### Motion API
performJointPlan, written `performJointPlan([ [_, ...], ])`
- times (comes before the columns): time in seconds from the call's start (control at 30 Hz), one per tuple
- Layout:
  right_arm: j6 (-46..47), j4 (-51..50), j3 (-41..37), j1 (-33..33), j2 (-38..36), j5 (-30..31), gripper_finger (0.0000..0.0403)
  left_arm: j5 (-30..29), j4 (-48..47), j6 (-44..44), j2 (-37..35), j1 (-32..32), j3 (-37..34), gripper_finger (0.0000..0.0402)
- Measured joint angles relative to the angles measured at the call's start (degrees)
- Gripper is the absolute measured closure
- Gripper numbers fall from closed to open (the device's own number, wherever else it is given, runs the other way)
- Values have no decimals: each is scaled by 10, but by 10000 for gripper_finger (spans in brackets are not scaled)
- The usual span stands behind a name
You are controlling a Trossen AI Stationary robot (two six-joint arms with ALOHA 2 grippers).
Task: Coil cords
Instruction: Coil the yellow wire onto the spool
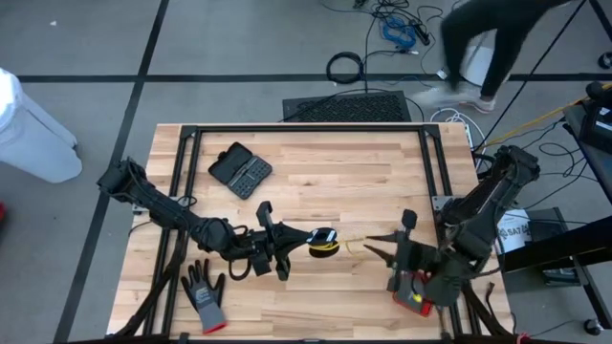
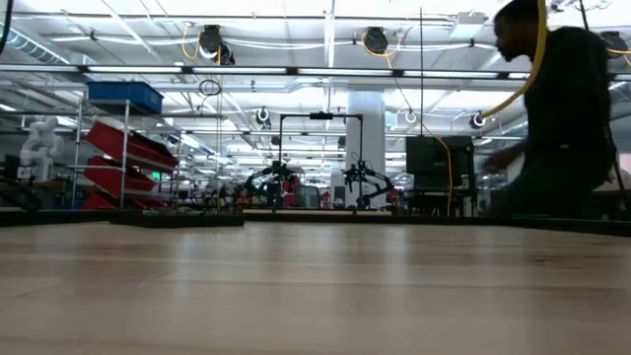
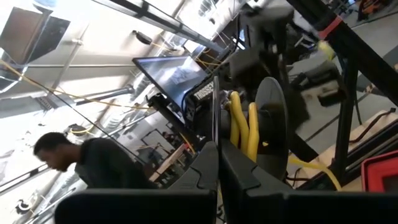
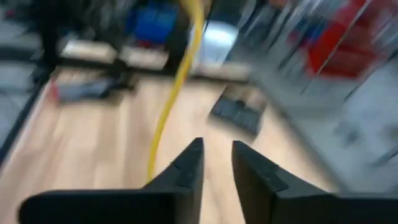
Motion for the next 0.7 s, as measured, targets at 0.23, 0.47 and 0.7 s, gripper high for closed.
performJointPlan([
  [0.23, 105, 3, -90, -12, 3, -56, 253, -5, -5, 0, 0, 5, 0, 400],
  [0.47, 17, 120, -109, -14, -8, -58, 193, -13, -14, 0, 0, 10, 0, 400],
  [0.7, 1, 130, -109, -2, -33, -67, 188, -13, -26, 0, 0, 11, 0, 400],
])
